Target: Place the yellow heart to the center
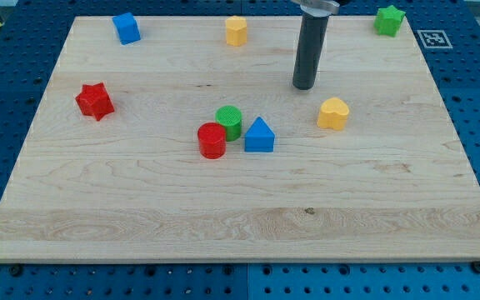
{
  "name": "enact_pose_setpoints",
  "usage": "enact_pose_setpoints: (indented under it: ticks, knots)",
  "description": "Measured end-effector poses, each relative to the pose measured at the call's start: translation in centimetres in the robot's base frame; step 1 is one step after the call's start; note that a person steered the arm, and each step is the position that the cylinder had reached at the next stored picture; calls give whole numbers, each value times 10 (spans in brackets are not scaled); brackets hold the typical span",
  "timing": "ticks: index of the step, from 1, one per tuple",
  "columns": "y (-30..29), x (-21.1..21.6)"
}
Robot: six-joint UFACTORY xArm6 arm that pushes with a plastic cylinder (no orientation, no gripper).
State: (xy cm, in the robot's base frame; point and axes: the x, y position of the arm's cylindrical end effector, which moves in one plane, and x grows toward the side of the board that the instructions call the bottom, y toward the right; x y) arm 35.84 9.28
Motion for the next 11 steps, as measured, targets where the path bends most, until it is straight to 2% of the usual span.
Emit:
enact_pose_setpoints:
  ticks: [3,4,5,6,8,11]
  knots:
    - [0,-12]
    - [22,-16]
    - [75,20]
    - [85,61]
    - [76,65]
    - [27,59]
